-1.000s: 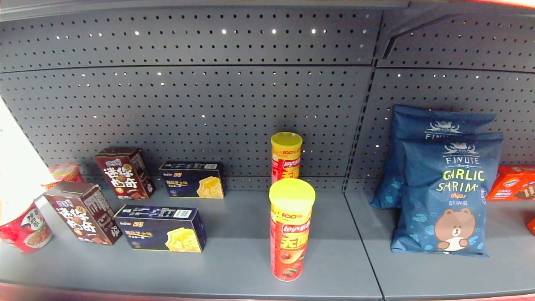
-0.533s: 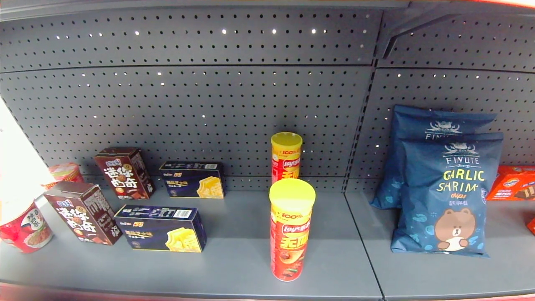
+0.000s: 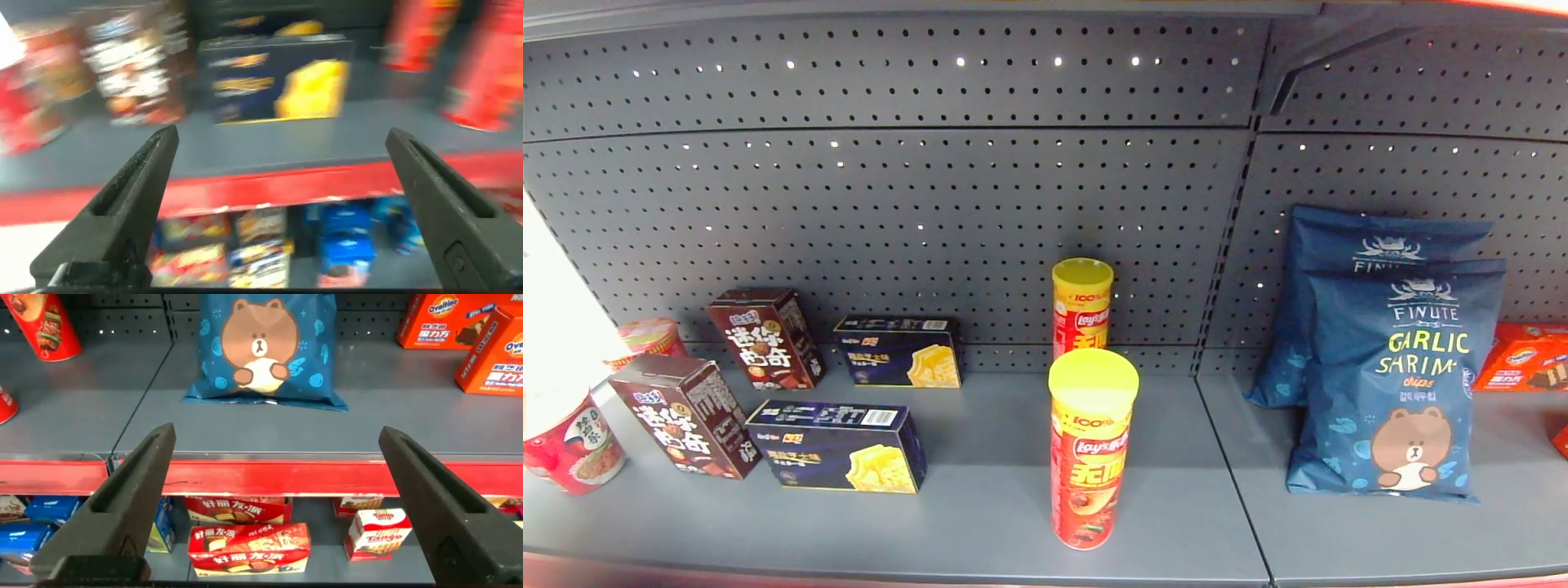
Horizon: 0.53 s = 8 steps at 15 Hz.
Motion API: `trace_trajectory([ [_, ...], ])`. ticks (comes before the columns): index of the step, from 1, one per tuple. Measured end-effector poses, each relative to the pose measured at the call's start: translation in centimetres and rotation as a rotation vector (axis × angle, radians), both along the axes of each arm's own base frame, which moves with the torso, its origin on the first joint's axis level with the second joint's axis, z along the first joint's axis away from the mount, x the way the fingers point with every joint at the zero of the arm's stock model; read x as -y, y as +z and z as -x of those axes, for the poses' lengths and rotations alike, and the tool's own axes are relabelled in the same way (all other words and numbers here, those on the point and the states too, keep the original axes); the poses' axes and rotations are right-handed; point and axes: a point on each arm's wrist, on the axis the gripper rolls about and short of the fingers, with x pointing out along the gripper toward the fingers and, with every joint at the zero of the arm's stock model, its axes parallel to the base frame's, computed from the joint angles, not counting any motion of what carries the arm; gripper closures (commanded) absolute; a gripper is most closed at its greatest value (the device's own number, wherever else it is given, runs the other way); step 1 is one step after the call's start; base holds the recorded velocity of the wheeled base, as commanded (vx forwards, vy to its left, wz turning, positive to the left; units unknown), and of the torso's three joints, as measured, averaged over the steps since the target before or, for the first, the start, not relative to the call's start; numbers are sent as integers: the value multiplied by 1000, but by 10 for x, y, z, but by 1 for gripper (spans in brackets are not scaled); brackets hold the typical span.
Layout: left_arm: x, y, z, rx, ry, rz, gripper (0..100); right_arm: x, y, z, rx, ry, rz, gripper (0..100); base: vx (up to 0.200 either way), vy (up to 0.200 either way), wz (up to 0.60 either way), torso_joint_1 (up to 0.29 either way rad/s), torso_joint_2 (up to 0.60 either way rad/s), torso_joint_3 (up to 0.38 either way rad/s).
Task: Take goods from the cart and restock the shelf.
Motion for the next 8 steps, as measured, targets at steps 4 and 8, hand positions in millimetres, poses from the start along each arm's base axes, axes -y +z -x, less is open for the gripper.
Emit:
trace_trajectory([
  [4,0,0,-5,-54,107,14,0,0,0,0,0,0,0,0,0,0,0,0,0,0],
  [8,0,1,-17,-195,125,13,0,0,0,0,0,0,0,0,0,0,0,0,0,0],
])
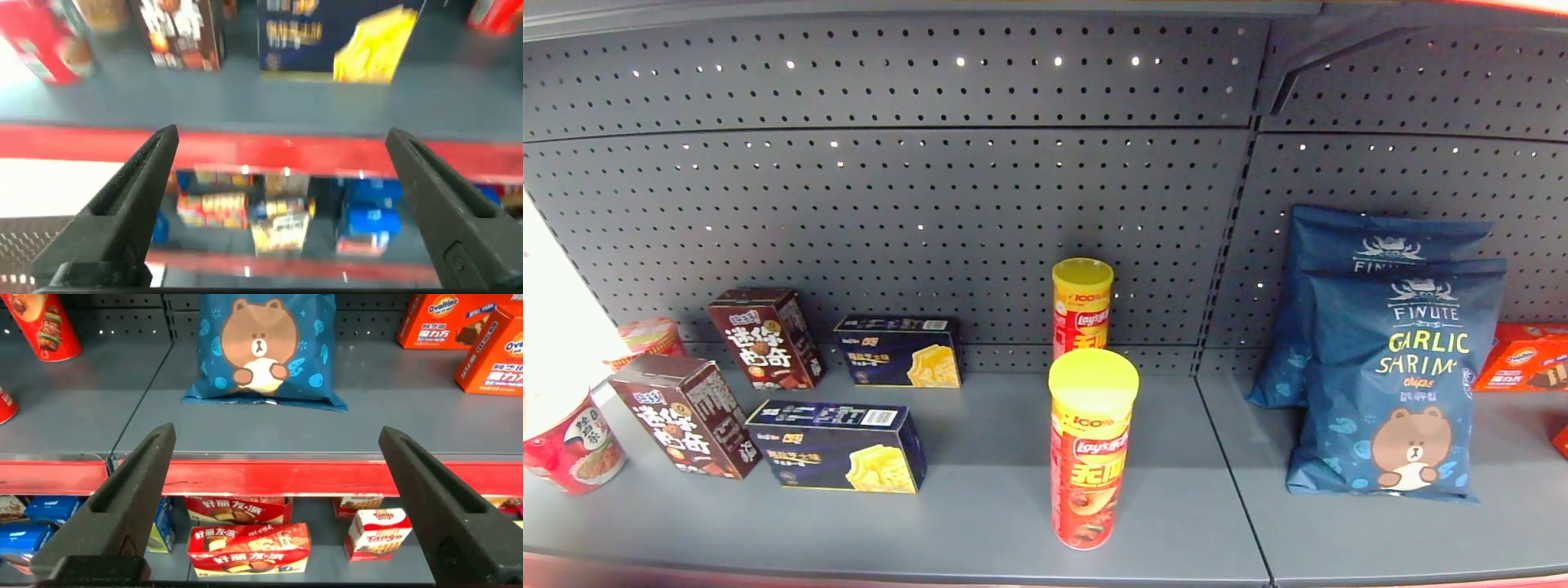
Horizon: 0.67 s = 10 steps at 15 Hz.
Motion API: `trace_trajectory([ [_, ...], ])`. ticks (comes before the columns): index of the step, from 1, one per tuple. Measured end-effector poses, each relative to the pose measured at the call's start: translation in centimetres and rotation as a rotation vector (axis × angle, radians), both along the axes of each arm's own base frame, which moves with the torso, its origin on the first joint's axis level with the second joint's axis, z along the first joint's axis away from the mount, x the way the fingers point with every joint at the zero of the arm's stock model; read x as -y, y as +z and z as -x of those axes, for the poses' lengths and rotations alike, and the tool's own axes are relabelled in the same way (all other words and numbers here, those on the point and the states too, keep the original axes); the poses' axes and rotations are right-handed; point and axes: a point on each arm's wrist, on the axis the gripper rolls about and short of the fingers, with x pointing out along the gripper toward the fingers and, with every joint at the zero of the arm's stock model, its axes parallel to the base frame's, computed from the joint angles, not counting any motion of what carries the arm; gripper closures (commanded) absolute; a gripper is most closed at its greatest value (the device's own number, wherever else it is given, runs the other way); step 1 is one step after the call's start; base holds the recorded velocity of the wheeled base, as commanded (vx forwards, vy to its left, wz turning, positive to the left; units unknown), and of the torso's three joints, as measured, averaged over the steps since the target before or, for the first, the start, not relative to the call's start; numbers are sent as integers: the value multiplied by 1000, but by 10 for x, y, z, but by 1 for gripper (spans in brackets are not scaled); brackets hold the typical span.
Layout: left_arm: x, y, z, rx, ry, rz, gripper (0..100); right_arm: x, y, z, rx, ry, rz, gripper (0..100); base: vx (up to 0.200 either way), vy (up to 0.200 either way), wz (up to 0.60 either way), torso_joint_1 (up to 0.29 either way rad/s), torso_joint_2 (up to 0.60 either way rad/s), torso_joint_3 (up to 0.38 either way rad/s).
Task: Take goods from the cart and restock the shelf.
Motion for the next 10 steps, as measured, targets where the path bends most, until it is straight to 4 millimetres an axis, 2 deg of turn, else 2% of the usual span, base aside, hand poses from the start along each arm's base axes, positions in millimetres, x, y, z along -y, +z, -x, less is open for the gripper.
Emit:
trace_trajectory([
  [1,0,0,-3,-32,-23,4,0,0,0,0,0,0,0,0,0,0,0,0,0,0],
  [3,5,1,-5,-60,-247,47,0,0,0,0,0,0,0,0,0,0,0,0,0,0],
  [4,6,1,-4,-63,-289,64,0,0,0,0,0,0,0,0,0,0,0,0,0,0],
  [7,4,2,0,-81,-112,45,0,0,0,0,0,0,0,0,0,0,0,0,0,0],
  [10,-1,3,3,-43,168,-12,0,0,0,0,0,0,0,0,0,0,0,0,0,0],
])
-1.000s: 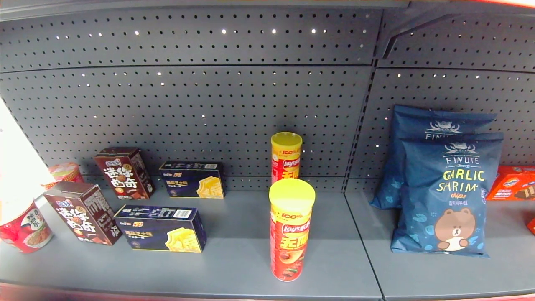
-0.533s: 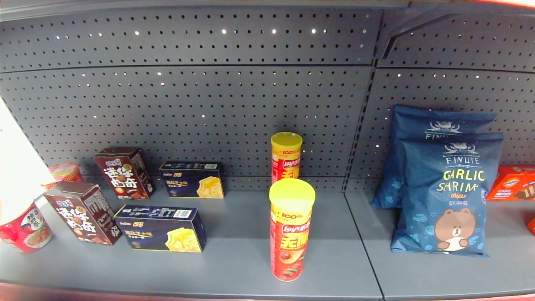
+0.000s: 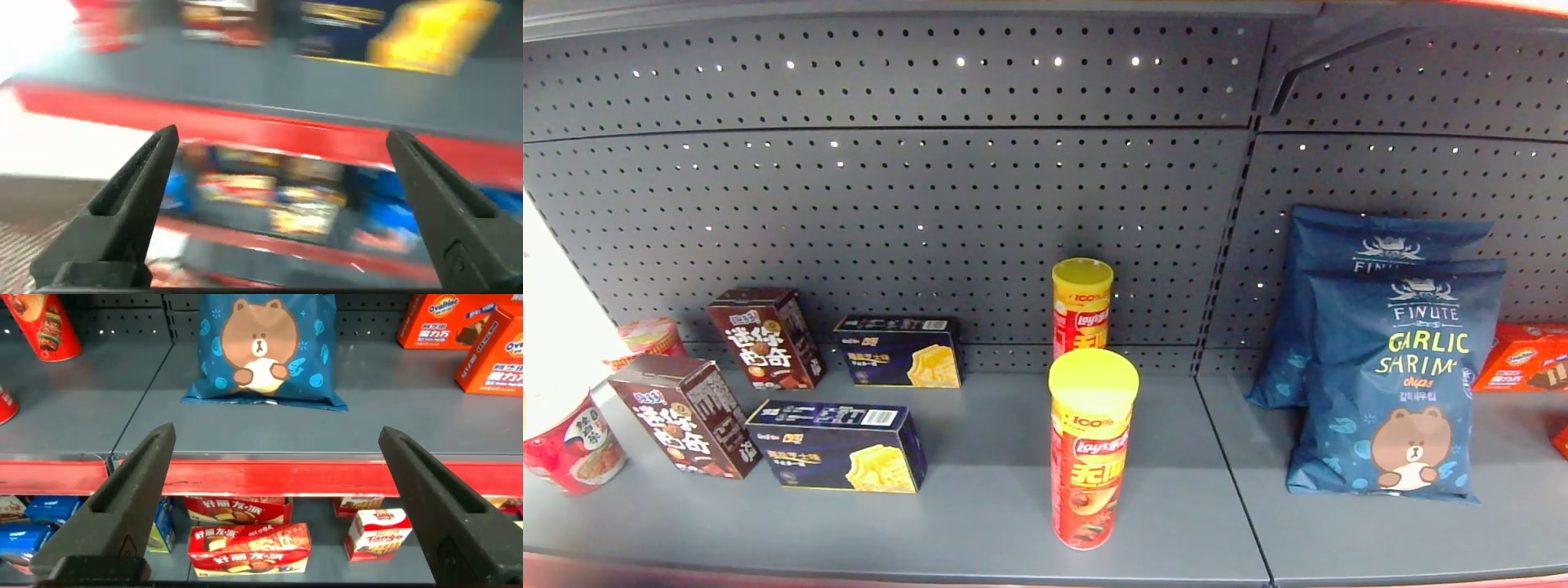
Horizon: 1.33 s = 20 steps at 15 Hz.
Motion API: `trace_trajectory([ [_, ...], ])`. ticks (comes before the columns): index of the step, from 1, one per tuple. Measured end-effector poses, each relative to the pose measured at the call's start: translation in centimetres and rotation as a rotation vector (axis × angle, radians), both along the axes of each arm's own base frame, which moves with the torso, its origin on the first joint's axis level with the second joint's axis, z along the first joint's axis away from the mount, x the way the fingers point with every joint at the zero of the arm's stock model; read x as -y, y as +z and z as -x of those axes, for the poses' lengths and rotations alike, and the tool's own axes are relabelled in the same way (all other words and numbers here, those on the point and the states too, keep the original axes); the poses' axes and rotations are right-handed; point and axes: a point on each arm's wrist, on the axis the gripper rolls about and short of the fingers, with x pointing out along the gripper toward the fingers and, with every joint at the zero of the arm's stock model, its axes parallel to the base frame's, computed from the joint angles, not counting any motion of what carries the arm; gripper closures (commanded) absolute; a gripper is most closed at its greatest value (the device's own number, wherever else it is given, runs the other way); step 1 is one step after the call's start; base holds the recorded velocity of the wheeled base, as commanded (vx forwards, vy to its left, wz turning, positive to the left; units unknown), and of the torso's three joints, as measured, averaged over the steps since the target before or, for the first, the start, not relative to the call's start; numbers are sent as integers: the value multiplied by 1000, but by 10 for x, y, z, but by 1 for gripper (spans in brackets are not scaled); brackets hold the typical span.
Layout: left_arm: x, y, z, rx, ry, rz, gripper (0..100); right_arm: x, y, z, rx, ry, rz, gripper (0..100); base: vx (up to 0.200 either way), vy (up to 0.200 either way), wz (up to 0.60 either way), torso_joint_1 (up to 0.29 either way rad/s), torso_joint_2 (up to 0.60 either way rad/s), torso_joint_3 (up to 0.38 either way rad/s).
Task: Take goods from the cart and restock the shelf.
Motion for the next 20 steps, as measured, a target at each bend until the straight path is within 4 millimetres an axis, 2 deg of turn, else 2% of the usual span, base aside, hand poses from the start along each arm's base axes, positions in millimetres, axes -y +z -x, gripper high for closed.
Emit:
trace_trajectory([
  [1,-1,1,0,17,36,-9,0,0,0,0,0,0,0,0,0,0,0,0,0,0],
  [12,8,0,3,58,-441,59,0,0,0,0,0,0,0,0,0,0,0,0,0,0],
  [14,7,-1,7,91,-382,20,0,0,0,0,0,0,0,0,0,0,0,0,0,0],
  [16,1,-3,8,98,-137,-26,0,0,0,0,0,0,0,0,0,0,0,0,0,0],
  [17,0,-5,8,97,-101,-29,0,0,0,0,0,0,0,0,0,0,0,0,0,0],
  [20,4,-8,8,101,-305,-79,0,0,0,0,0,0,0,0,0,0,0,0,0,0],
])
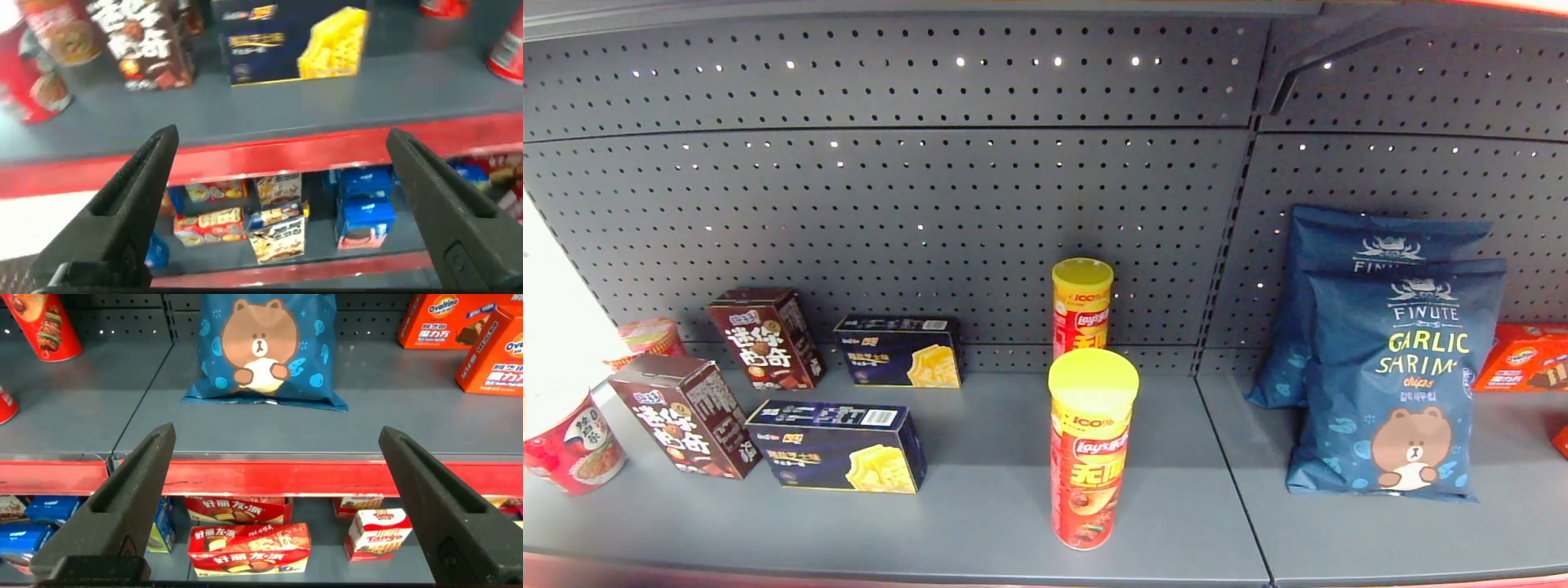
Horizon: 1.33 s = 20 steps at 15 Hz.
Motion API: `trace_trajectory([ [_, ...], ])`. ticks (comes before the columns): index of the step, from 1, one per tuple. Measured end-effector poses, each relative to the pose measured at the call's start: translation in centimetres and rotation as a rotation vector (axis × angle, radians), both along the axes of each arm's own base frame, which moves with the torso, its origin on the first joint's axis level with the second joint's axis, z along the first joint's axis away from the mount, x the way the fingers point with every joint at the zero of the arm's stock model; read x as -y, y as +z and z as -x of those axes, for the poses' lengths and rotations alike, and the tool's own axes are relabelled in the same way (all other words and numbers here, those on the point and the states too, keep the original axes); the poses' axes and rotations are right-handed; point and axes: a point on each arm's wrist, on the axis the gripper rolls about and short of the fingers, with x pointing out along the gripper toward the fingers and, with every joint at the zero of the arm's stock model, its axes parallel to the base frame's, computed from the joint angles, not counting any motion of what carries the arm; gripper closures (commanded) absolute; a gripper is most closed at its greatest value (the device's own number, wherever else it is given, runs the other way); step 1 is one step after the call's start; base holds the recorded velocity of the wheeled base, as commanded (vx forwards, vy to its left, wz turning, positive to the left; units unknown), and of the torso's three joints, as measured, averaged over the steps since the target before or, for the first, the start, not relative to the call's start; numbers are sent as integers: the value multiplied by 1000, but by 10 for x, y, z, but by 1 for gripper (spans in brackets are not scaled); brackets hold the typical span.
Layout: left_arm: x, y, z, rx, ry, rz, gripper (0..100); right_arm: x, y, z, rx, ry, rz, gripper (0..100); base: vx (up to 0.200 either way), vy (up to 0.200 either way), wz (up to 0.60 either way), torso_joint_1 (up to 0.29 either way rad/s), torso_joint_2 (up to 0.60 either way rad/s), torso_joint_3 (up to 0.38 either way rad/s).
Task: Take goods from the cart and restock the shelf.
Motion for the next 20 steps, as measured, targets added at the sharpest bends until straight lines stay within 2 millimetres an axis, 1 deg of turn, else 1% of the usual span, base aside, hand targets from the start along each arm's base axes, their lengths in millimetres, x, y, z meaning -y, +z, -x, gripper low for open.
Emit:
trace_trajectory([
  [2,0,-1,1,15,-36,1,0,0,0,0,0,0,0,0,0,0,0,0,0,0],
  [5,-2,-1,2,28,6,45,0,0,0,0,0,0,0,0,0,0,0,0,0,0],
  [20,-3,-3,6,93,-11,52,0,0,0,0,0,1,0,0,0,0,0,0,0,0],
])
